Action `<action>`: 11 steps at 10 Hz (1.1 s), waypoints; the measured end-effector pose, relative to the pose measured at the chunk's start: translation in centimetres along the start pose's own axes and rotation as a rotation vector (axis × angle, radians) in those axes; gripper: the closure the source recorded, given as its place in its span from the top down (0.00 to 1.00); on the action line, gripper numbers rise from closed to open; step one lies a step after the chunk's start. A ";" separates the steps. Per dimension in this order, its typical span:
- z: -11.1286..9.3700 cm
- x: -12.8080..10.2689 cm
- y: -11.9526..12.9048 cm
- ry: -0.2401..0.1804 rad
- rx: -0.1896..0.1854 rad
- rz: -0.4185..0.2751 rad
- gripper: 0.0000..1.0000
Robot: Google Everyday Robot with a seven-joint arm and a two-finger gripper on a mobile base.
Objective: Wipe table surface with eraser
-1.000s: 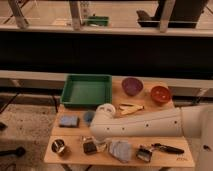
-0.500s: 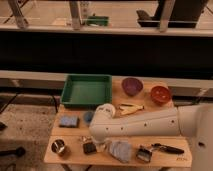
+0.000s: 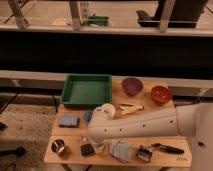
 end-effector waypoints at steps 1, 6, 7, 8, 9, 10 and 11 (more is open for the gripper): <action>-0.2 -0.5 0.0 -0.006 0.002 -0.007 0.04; -0.2 -1.9 0.6 -0.020 -0.004 -0.048 0.04; 0.1 -2.1 0.9 -0.020 -0.009 -0.059 0.04; 0.3 -2.3 1.2 -0.019 -0.013 -0.069 0.04; 0.4 -2.5 1.5 -0.016 -0.017 -0.079 0.04; 0.4 -2.5 1.8 -0.015 -0.021 -0.081 0.04; 0.3 -2.1 2.1 -0.011 -0.023 -0.077 0.04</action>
